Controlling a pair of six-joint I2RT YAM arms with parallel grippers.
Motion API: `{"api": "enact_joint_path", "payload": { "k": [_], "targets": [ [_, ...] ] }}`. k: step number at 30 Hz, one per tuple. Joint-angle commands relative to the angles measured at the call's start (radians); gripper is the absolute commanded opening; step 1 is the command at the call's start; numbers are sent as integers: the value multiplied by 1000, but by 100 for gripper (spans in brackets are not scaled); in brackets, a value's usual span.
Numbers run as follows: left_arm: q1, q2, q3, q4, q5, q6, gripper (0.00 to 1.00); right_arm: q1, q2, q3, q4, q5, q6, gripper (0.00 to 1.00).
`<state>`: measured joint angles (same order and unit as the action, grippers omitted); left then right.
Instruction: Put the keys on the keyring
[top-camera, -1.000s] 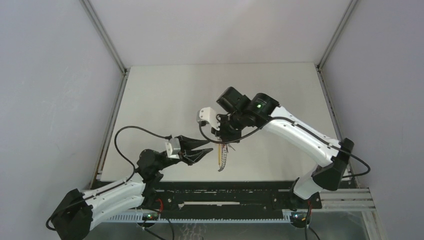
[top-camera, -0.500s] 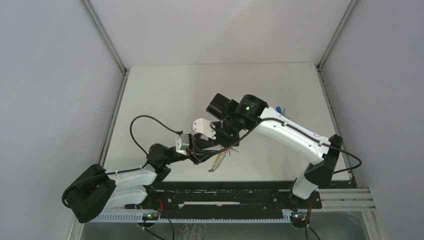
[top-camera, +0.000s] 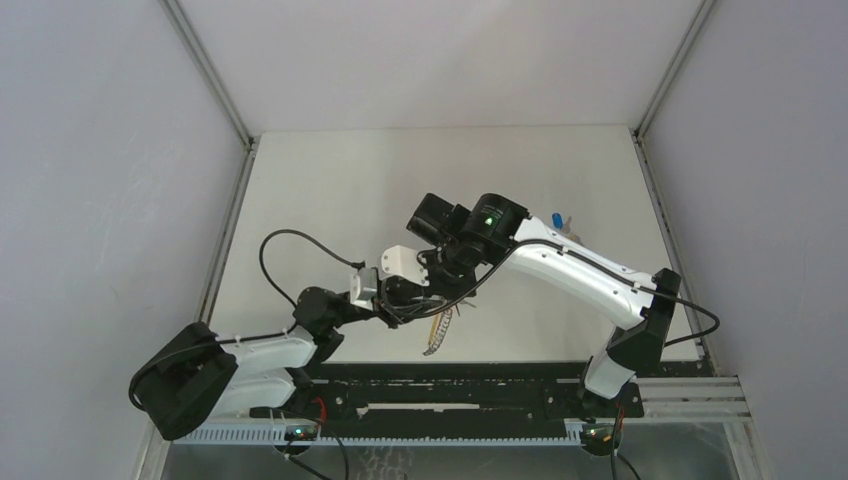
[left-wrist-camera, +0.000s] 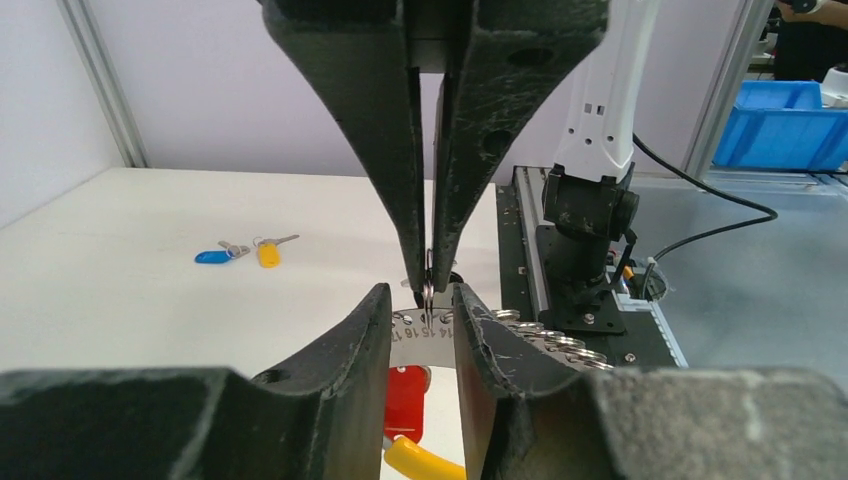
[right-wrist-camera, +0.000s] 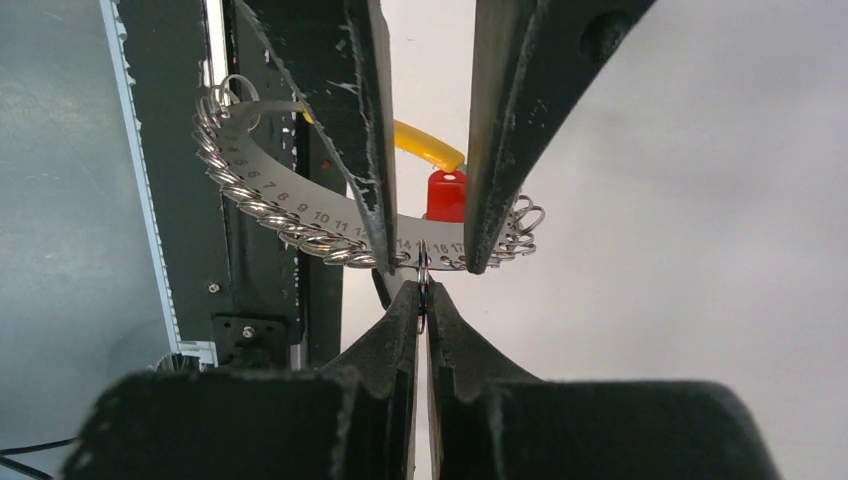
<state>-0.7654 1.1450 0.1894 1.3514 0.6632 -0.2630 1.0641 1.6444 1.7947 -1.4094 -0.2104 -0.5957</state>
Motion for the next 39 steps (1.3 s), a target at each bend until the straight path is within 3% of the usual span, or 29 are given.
{"api": "enact_joint_path", "payload": {
  "k": [1,8,17,26,29,32,39],
  "targets": [
    [5,20,64,48,19,-13,33,14,-10,51,23,-3,-21,0],
    [3,38,71,48,37,-13,24,22,-16,54,32,-9,-26,0],
    [2,64,76,48,46,-12,27,22,-35,57,49,-3,-27,0],
    [-2,38,90,48,55,-16,23,33,-16,58,49,-11,-29,0],
    [-2,39,97,40,59,-17,17,47,-6,62,47,-13,-35,0],
    [-2,52,100,37,63,-16,3,53,0,74,43,-10,-36,0],
    [-2,23,72,42,1,13,0,50,-55,64,75,14,6,20]
  ]
}}
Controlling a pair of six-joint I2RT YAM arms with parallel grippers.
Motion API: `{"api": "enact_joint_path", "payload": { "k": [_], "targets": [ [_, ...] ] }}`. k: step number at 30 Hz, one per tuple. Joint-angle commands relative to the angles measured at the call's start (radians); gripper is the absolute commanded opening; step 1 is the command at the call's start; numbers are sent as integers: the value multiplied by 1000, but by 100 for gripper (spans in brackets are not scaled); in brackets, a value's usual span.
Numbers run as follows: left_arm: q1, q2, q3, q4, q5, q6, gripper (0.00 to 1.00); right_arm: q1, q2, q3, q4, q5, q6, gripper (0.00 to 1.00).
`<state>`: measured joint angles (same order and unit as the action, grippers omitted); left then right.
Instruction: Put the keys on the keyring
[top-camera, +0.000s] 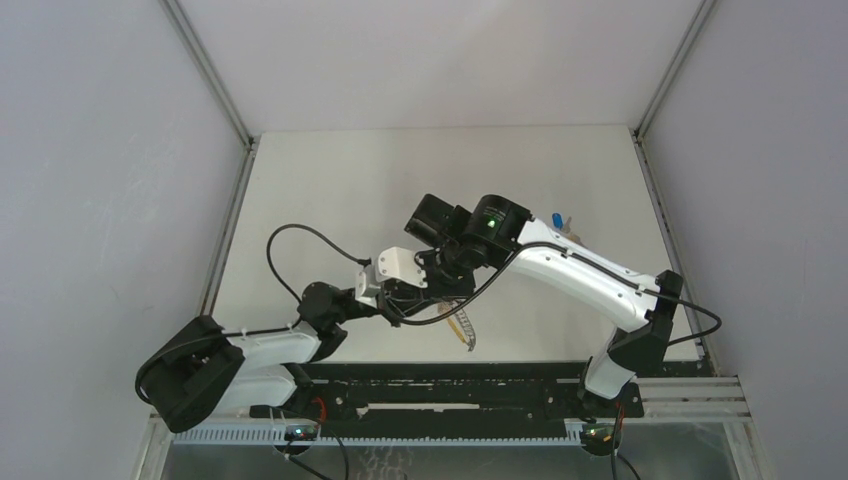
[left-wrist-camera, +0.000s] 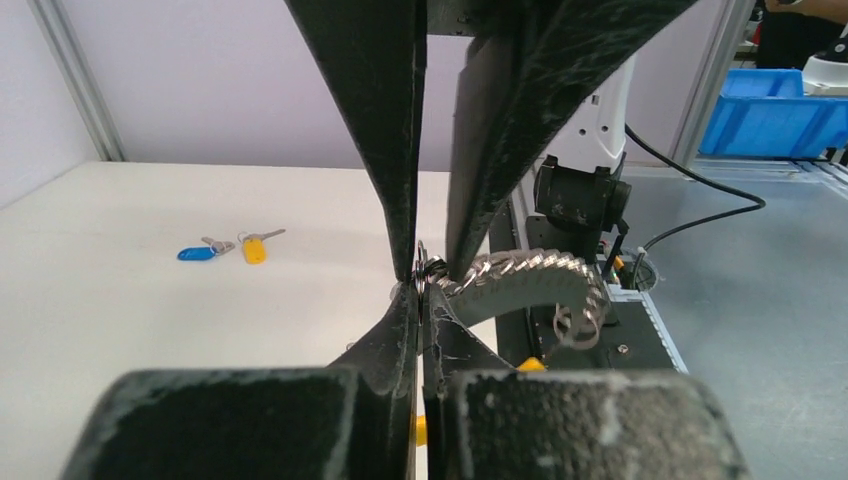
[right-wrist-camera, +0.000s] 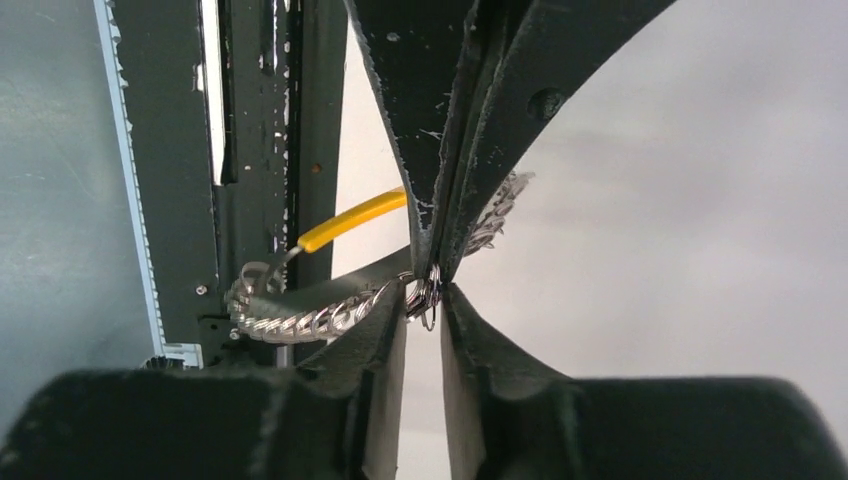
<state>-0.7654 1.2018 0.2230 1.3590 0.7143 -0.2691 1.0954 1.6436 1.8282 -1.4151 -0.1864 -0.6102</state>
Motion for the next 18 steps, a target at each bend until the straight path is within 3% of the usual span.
{"api": "enact_joint_path", "payload": {
  "k": [1,4,7,14,18],
  "targets": [
    [-3,-40,32,39,-66,25,0,14,-72,22,93,-9,32,23],
    [-3,-67,10,46,-115,41,0,-11,-124,4,129,-26,72,30],
    [-3,-92,-15,70,-175,49,0,-77,-206,-65,227,-144,113,34],
    [-3,-147,-32,95,-235,57,0,-291,-461,-385,620,-439,337,35],
    [-3,-180,-30,97,-246,65,0,-366,-543,-519,812,-531,430,35]
  ]
}}
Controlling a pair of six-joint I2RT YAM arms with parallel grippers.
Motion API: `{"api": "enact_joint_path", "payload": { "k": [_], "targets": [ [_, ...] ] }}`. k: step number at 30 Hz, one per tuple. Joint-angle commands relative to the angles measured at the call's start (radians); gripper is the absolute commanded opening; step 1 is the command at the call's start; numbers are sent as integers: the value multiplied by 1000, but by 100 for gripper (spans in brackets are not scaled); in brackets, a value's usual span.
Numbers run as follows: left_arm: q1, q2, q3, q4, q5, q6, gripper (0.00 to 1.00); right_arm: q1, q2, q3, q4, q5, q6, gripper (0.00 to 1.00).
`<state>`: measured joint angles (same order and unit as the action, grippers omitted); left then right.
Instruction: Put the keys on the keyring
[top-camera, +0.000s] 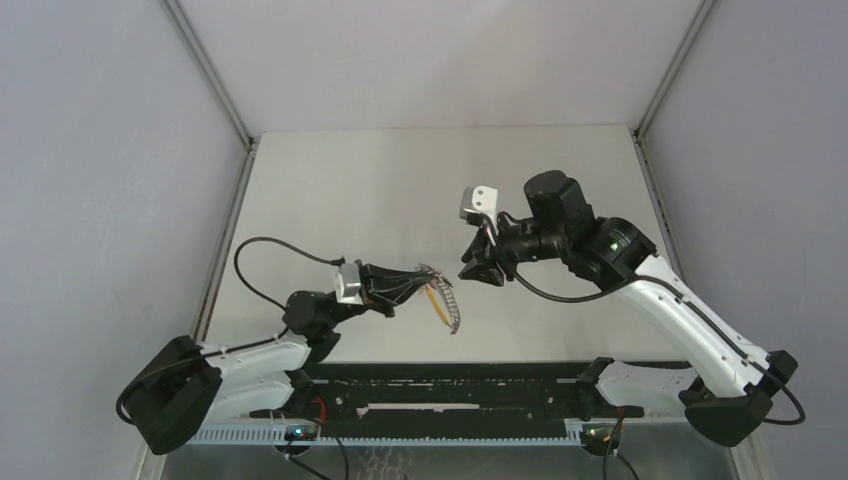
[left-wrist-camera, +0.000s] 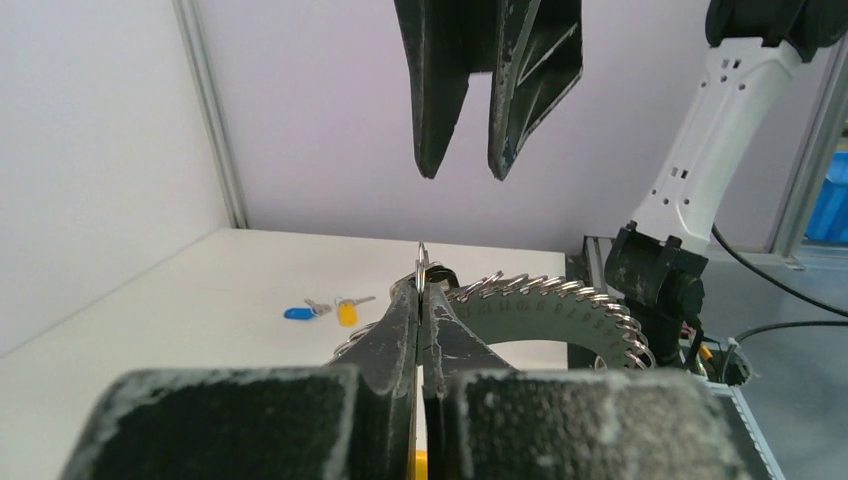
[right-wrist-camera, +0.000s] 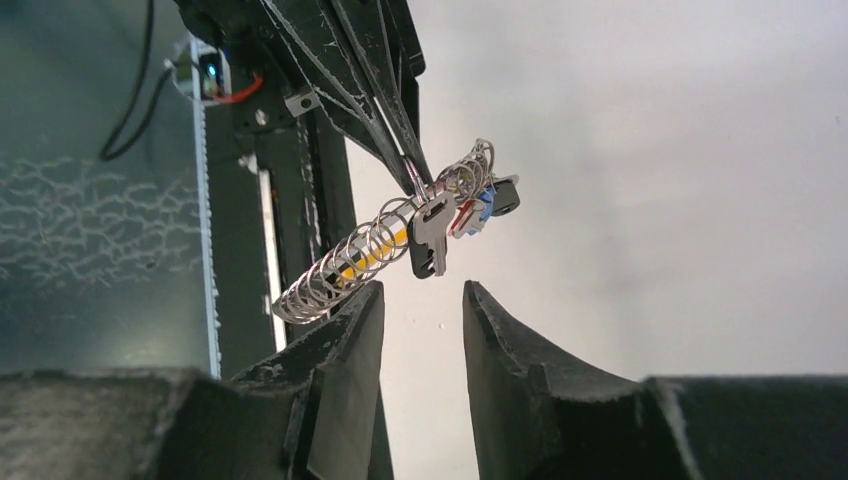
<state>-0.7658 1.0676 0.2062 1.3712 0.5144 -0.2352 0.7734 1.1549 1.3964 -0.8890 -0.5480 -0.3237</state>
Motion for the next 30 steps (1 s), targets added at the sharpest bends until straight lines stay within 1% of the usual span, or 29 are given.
{"api": "enact_joint_path", "payload": {
  "k": [1,7,12,20,30],
  "targets": [
    [-3,-55,-12,85,-47,31,0,-55,-64,-110,324,-182,164,35],
    [-10,-92,-1,86,-60,39,0,-80,-61,-222,561,-269,303,34],
    [-21,-108,2,88,-77,44,0,-79,-33,-236,641,-320,351,32],
    [-26,-112,4,88,-93,52,0,-71,-2,-235,687,-371,374,25],
    [-29,-132,7,89,-100,50,0,-71,22,-235,659,-404,344,21]
  ]
}}
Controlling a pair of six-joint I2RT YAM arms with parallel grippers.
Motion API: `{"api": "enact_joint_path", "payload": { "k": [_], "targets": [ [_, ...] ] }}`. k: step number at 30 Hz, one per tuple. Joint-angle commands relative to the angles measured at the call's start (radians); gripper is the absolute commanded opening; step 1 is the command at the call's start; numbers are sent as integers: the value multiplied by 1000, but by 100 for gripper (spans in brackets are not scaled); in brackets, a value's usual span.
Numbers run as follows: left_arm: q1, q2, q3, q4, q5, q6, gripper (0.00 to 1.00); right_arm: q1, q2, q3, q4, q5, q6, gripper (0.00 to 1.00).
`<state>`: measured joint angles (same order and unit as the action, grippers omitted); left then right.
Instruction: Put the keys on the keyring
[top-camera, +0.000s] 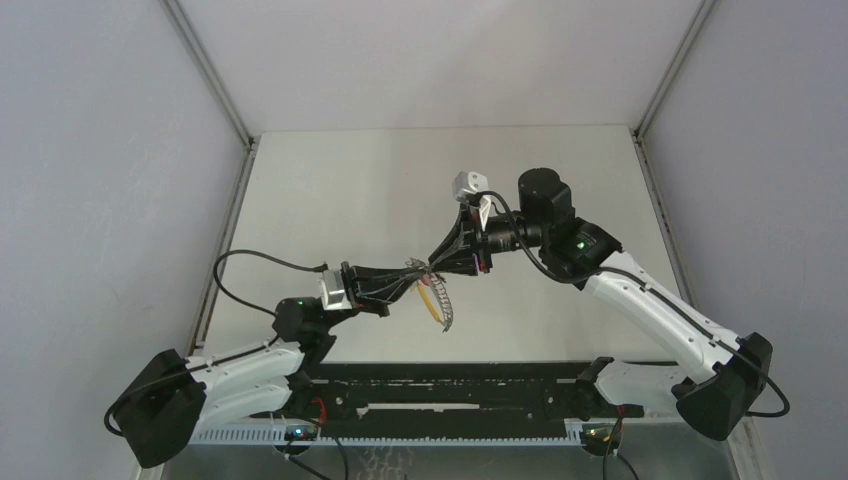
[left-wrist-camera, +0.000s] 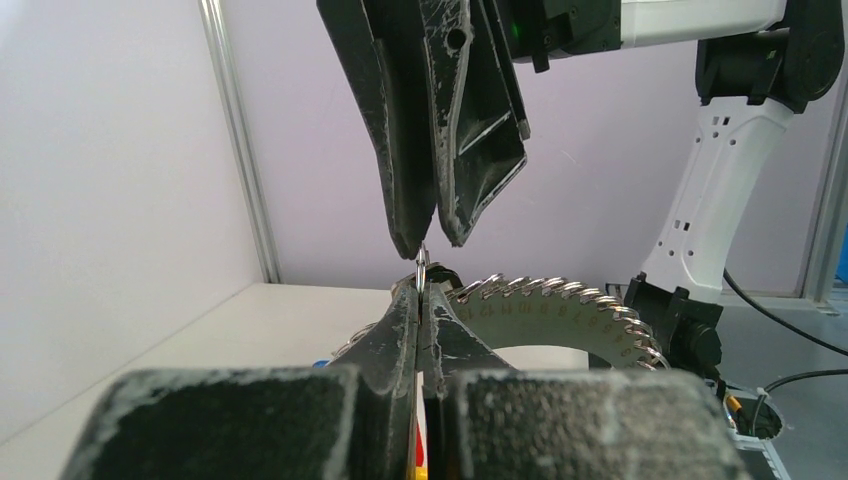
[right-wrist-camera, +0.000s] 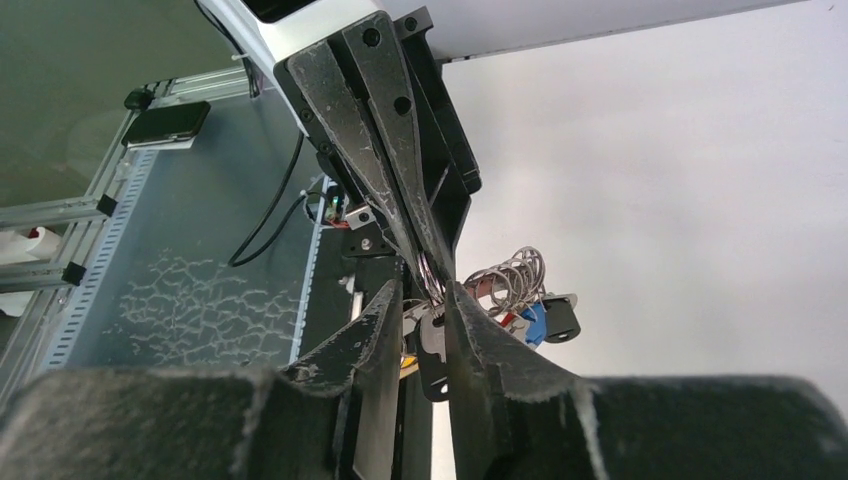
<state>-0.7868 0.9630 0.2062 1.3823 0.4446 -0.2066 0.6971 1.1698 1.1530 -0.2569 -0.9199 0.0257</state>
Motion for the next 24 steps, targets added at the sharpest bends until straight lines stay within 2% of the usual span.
{"api": "enact_joint_path", "payload": {
  "k": [1,6,9,15,24],
  "targets": [
    [-9,-29,7,78,-32,21,0,5,9,9,25,-34,-6,21],
    [-9,-36,9,79,-35,22,0,5,13,8,26,-45,-7,10],
    [-11,-33,10,78,-35,25,0,5,13,8,31,-52,-1,0],
    [-14,-33,9,78,-30,53,0,-2,-3,24,10,-40,38,0],
    [-26,-37,20,83,-24,84,0,-5,60,191,-275,39,9,0]
  ]
}}
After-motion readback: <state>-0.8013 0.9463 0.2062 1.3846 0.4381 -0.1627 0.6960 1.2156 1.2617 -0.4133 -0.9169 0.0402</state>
